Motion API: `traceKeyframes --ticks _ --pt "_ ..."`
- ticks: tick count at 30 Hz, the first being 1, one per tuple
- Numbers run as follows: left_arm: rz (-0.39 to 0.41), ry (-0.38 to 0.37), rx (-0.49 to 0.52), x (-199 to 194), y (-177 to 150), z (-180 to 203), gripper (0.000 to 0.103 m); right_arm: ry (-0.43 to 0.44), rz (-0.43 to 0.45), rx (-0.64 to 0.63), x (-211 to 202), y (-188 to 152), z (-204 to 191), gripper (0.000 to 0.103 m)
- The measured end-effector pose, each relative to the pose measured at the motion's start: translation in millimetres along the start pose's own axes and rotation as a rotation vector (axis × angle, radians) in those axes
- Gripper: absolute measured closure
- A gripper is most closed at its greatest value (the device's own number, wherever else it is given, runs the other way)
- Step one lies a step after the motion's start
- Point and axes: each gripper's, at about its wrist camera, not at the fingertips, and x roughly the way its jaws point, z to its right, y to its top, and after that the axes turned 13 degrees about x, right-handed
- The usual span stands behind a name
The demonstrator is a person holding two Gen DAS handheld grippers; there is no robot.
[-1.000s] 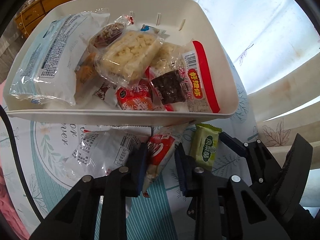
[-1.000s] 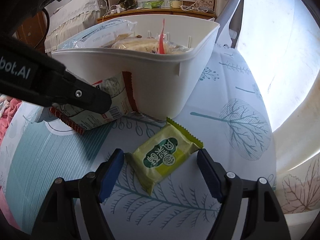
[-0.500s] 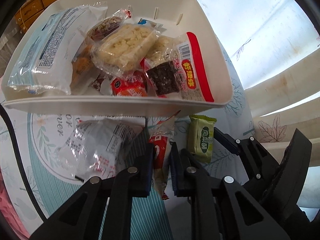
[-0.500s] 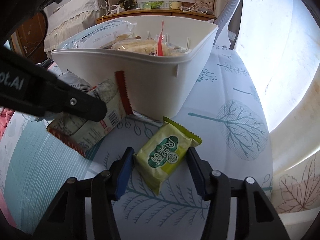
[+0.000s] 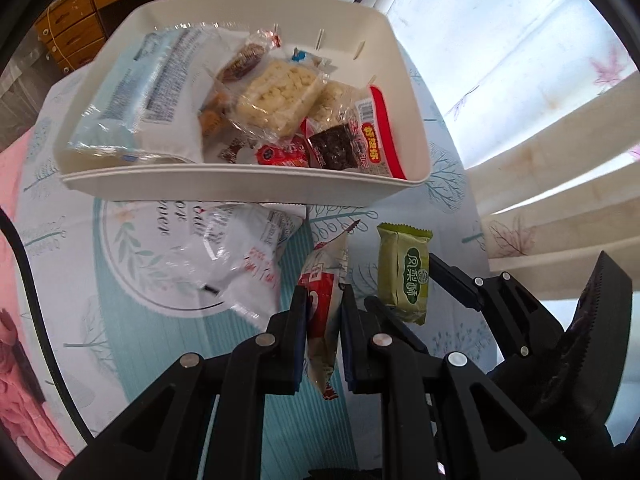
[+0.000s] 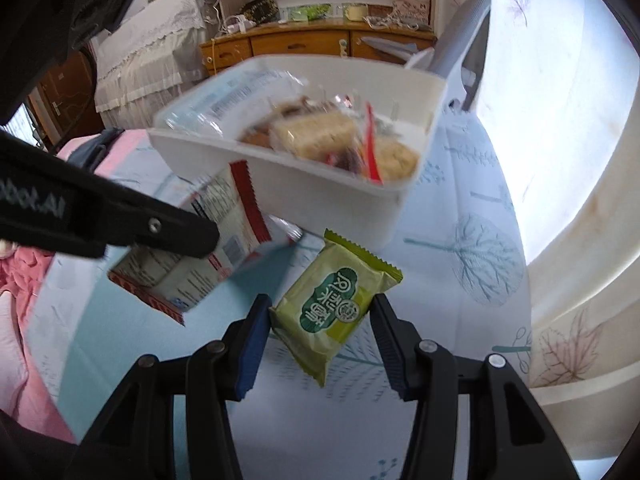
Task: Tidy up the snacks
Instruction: 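Lift the red-and-white packet with the left tool while the right tool carries the green packet over the basket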
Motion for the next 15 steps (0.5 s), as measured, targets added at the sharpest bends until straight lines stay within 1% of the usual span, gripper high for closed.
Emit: traceKeyframes --ticks 6,11,15 --pt "0.021 0.006 0.016 -40 -1 -19 0.090 0.035 0.045 0.033 -27 20 -32 0.052" --pt "0.076 0.031 0.022 -72 8 -42 0.090 0.065 0.084 0.049 -38 40 -57 0.052" --pt "0.127 0.040 -0.006 -90 23 -63 0.090 0.077 0.135 0.056 -40 63 -68 0.052"
